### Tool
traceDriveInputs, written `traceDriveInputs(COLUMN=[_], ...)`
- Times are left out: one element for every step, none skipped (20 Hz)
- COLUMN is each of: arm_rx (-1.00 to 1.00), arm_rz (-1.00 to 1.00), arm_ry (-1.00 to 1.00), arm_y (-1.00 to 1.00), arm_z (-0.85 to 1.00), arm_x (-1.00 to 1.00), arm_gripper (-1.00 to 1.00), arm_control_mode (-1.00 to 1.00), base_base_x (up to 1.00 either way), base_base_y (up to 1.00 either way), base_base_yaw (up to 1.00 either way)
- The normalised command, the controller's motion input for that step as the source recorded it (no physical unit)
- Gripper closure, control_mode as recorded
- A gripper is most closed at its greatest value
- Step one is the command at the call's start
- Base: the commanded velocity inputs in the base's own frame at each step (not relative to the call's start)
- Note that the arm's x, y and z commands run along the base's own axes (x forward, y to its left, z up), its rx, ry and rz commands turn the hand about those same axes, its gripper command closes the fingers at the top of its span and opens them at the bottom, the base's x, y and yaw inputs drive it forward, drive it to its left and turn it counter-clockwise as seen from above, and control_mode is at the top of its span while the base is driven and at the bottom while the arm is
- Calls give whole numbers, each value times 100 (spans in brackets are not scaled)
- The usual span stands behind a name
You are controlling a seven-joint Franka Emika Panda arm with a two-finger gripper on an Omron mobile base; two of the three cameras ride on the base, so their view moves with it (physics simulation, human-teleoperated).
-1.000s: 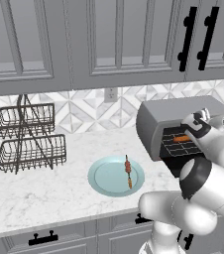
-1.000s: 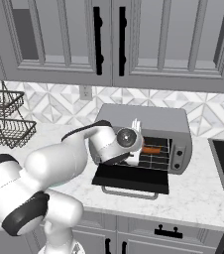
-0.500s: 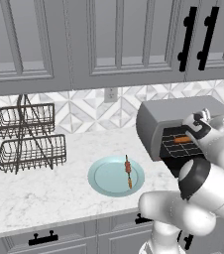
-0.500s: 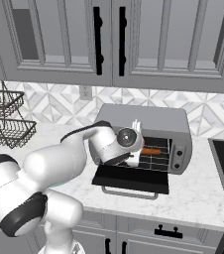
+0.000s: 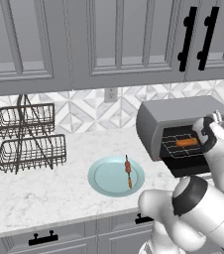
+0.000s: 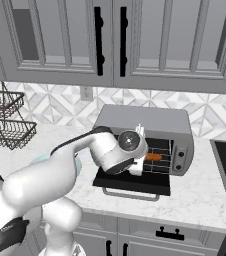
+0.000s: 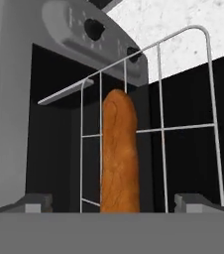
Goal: Pick up the kebab skewer and baguette bread, and place them inside the toaster oven. Close the toaster oven door and start by setting the timer.
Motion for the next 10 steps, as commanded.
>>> traceDriveInputs(arm_rx=[0, 0, 0, 0, 0, 0, 0, 0, -1, -2], arm_rz=[0, 0, 0, 1, 2, 3, 3, 5, 8, 11], arm_ry=[6, 6, 7, 7, 7, 8, 9, 11, 11, 11], arm_y=[-4, 0, 0, 0, 0, 0, 0, 0, 19, 29], arm_z=[48, 49, 47, 48, 44, 47, 46, 44, 37, 35], arm_x=[-58, -55, -54, -54, -56, -56, -53, -58, -58, -61], arm_gripper=[-100, -100, -100, -100, -100, -100, -100, -100, -100, -100], arm_control_mode=[-100, -100, -100, -100, -100, -100, -100, -100, -100, -100], base_base_x=[0, 0, 0, 0, 0, 0, 0, 0, 0, 0], base_base_y=[0, 0, 0, 0, 0, 0, 0, 0, 0, 0], base_base_yaw=[0, 0, 0, 0, 0, 0, 0, 0, 0, 0])
